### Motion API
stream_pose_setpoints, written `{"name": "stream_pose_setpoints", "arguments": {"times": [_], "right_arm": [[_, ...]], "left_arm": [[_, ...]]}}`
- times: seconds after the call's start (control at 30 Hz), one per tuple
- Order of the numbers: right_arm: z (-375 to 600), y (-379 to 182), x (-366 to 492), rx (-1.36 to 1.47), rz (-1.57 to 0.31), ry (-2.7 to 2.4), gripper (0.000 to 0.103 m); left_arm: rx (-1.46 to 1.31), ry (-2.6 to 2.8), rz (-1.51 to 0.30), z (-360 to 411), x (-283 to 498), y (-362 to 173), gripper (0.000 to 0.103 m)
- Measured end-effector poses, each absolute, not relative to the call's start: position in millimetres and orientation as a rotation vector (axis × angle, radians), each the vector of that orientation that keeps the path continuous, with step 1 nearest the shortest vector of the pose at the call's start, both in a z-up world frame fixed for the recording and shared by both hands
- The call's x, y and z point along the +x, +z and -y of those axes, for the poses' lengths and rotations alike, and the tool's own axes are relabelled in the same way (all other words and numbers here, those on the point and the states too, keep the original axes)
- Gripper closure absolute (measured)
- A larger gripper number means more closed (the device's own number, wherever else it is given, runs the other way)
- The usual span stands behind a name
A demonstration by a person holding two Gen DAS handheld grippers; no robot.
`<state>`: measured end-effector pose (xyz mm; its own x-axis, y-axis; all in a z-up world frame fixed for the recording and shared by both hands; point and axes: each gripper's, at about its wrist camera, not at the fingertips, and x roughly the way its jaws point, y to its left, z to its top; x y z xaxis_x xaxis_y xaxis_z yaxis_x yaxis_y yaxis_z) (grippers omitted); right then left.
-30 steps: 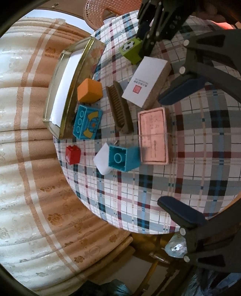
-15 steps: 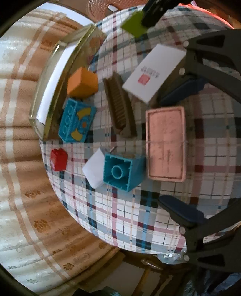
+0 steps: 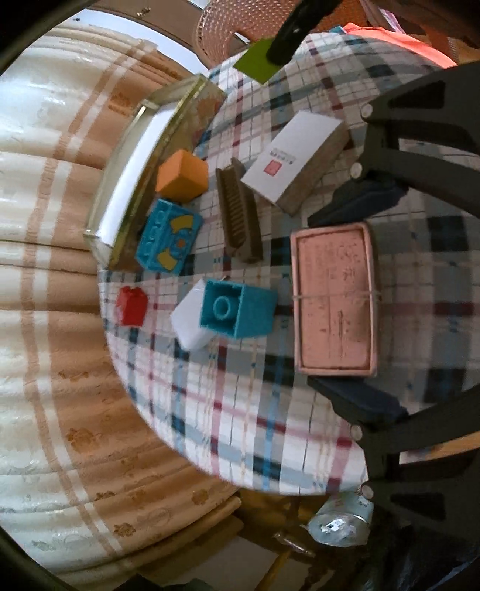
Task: Organize rigid objects
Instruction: 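Carry both held items over the tin tray and lower them inside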
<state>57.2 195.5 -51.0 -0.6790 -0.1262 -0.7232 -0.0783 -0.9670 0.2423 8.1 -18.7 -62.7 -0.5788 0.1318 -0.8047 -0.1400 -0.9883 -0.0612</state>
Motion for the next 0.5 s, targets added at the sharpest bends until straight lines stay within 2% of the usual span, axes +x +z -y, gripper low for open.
{"name": "stream_pose_setpoints", "arguments": {"times": [0.27, 0.5], "right_arm": [[-202, -30, 59, 1.162, 0.386, -2.878, 0.069], [-229, 4, 44, 1.040, 0.363, -3.001, 0.069]], "left_arm": [[-1.174, 2.734, -0.004, 26, 8, -21, 0.026], [-1.023, 2.736, -0.027, -6, -16, 14, 0.026]]}}
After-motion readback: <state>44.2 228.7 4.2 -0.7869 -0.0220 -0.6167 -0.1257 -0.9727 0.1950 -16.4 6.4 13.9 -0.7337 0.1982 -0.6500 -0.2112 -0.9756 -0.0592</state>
